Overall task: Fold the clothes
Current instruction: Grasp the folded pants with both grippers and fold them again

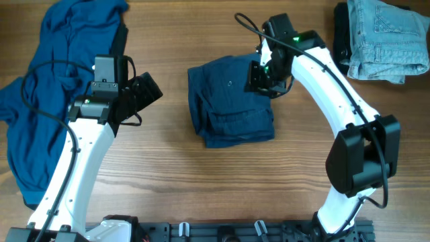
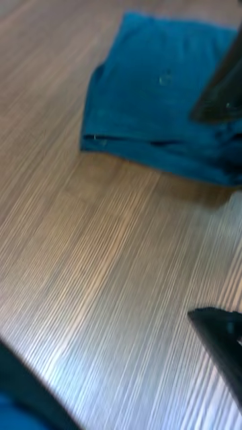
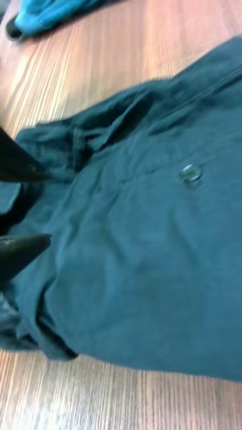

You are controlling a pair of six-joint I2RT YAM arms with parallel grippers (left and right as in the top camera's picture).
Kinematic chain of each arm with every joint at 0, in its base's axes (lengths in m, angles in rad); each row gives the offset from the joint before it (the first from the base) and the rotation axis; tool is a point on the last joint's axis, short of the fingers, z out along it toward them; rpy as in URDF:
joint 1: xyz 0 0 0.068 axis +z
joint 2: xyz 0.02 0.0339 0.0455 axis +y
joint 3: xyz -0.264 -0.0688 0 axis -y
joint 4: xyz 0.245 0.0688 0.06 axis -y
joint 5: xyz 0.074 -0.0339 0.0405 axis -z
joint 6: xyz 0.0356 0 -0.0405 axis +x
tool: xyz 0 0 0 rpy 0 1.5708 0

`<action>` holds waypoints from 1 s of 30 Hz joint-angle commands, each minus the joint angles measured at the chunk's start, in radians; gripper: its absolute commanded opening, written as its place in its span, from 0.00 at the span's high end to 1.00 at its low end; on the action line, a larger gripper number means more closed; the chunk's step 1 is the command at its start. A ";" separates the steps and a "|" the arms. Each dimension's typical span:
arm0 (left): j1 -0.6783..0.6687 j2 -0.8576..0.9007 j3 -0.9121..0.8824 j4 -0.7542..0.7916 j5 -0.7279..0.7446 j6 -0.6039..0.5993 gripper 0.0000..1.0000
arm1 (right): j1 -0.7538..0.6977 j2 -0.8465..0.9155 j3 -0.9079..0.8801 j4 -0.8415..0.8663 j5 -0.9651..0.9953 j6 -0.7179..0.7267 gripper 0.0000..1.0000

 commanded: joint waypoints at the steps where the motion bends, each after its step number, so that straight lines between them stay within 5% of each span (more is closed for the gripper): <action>1: -0.015 0.024 -0.006 0.021 0.100 0.000 0.48 | 0.024 -0.020 -0.083 0.023 0.001 -0.049 0.85; 4: -0.066 0.078 -0.006 0.061 0.196 0.000 0.74 | 0.026 -0.020 -0.152 0.097 -0.071 -0.046 0.88; 9: -0.220 0.204 -0.006 0.224 0.321 -0.047 0.91 | 0.026 -0.020 -0.220 0.146 -0.106 -0.024 0.94; 19: -0.378 0.383 -0.006 0.435 0.346 -0.113 0.91 | -0.018 -0.020 -0.227 0.142 -0.069 -0.021 0.95; 26: -0.377 0.472 -0.006 0.449 0.346 -0.113 0.89 | -0.031 -0.020 -0.227 0.069 -0.076 -0.050 0.93; 30: -0.377 0.520 -0.006 0.382 0.361 -0.113 0.84 | -0.031 -0.020 -0.227 0.056 -0.075 -0.050 0.84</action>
